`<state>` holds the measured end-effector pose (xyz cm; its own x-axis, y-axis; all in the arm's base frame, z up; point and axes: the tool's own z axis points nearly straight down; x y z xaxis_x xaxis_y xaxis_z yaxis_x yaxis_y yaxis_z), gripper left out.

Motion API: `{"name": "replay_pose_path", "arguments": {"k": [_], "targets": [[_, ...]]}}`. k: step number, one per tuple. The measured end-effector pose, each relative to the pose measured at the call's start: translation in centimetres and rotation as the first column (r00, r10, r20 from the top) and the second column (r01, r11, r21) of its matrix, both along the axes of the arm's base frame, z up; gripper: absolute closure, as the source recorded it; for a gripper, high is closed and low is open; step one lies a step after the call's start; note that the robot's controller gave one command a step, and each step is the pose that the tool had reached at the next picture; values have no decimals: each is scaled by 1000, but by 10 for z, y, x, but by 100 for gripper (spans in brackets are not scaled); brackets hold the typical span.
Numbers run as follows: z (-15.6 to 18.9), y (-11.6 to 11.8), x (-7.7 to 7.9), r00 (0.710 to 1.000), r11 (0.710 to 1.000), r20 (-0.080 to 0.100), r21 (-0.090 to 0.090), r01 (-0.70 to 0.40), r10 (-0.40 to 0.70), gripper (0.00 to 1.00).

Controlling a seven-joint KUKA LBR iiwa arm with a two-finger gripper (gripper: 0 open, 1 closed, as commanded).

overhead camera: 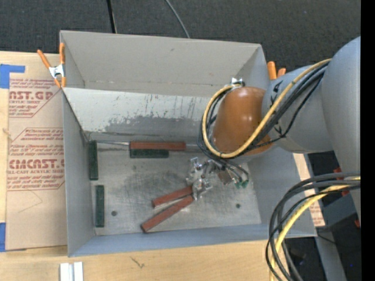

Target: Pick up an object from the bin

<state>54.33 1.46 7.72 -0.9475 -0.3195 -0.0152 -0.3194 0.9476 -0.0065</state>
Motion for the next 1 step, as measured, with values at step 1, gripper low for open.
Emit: {"name": "replay_pose_path", "arguments": {"k": [1], "targets": [[0, 0, 0, 1000, 1000, 0, 0, 0, 0, 100]]}}
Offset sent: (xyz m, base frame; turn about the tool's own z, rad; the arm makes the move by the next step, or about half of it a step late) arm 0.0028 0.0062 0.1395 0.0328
